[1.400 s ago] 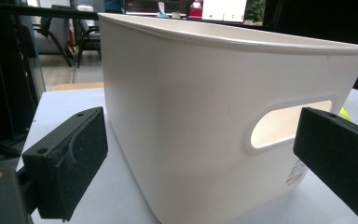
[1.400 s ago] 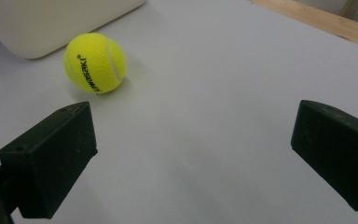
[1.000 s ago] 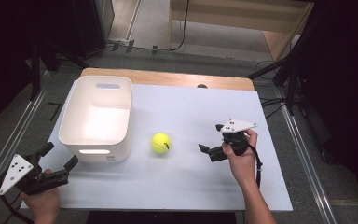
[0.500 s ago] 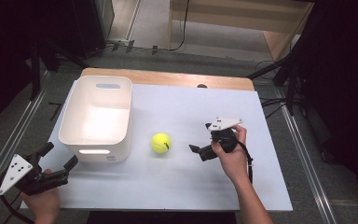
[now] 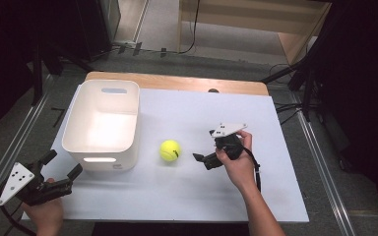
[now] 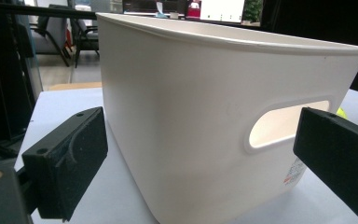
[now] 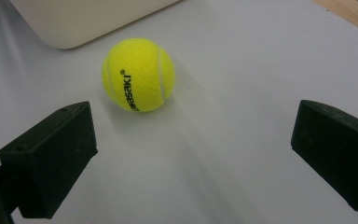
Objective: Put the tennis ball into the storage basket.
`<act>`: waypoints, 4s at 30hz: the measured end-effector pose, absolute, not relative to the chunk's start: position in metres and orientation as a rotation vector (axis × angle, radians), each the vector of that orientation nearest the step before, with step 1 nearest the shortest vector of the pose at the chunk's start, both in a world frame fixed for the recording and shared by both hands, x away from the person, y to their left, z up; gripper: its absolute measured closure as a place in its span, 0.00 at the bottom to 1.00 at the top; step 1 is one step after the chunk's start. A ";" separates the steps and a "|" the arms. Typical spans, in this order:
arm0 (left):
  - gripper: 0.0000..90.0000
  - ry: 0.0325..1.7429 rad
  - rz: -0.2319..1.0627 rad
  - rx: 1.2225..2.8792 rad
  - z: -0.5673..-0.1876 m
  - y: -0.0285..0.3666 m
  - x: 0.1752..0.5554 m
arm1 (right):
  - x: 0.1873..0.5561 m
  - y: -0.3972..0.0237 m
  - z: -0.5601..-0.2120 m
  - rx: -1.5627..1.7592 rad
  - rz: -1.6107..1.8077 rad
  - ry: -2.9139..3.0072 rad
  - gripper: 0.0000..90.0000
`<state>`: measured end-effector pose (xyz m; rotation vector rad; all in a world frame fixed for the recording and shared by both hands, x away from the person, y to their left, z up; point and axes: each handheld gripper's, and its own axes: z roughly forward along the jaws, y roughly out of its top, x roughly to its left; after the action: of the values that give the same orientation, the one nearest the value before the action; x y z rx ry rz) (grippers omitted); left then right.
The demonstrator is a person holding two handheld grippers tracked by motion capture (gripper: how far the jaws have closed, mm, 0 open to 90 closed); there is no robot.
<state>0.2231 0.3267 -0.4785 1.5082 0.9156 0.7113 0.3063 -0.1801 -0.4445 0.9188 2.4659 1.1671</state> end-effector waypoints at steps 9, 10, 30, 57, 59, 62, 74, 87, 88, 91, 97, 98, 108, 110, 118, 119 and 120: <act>0.03 0.915 0.710 1.509 -0.478 0.327 0.223 | 0.310 -0.169 -0.445 0.890 1.168 2.489 0.00; 0.03 0.914 0.710 1.509 -0.478 0.327 0.223 | 0.310 -0.168 -0.445 0.891 1.166 2.491 0.00; 0.03 0.914 0.707 1.511 -0.478 0.327 0.223 | 0.316 -0.145 -0.446 0.843 1.161 2.531 0.00; 0.03 0.913 0.702 1.502 -0.478 0.327 0.223 | 0.323 -0.110 -0.450 0.753 1.133 2.622 0.00; 0.03 0.912 0.702 1.501 -0.478 0.327 0.223 | 0.324 -0.107 -0.451 0.749 1.131 2.634 0.00; 0.03 0.912 0.701 1.504 -0.478 0.327 0.223 | 0.325 -0.103 -0.453 0.737 1.126 2.644 0.00; 0.03 0.910 0.699 1.501 -0.478 0.327 0.223 | 0.327 -0.091 -0.461 0.723 1.093 2.688 0.09; 0.03 0.910 0.700 1.502 -0.478 0.327 0.223 | 0.332 -0.080 -0.470 0.719 1.006 2.697 0.13; 0.03 0.912 0.700 1.503 -0.478 0.327 0.223 | 0.332 -0.079 -0.471 0.719 1.005 2.699 0.13; 0.03 0.908 0.699 1.502 -0.478 0.328 0.223 | 0.334 -0.076 -0.475 0.724 0.978 2.697 0.14; 0.03 0.908 0.699 1.501 -0.478 0.328 0.223 | 0.337 -0.073 -0.479 0.731 0.945 2.687 0.25; 0.03 0.908 0.699 1.502 -0.478 0.328 0.223 | 0.337 -0.073 -0.479 0.733 0.952 2.688 0.28; 0.03 0.911 0.702 1.508 -0.478 0.327 0.223 | 0.338 -0.078 -0.472 0.768 1.022 2.647 0.54; 0.03 0.910 0.702 1.510 -0.478 0.327 0.223 | 0.339 -0.079 -0.472 0.779 1.001 2.640 0.56; 0.03 0.908 0.698 1.501 -0.478 0.328 0.223 | 0.343 -0.079 -0.469 0.813 1.070 2.625 0.21; 0.03 0.910 0.699 1.504 -0.478 0.327 0.224 | 0.345 -0.077 -0.468 0.798 1.076 2.629 0.15; 0.03 0.911 0.698 1.504 -0.478 0.327 0.224 | 0.347 -0.071 -0.467 0.791 1.057 2.630 0.12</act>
<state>0.2239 0.3271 -0.4783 1.5043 0.9106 0.6982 0.3471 -0.0715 -0.4675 0.7909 2.6296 1.0566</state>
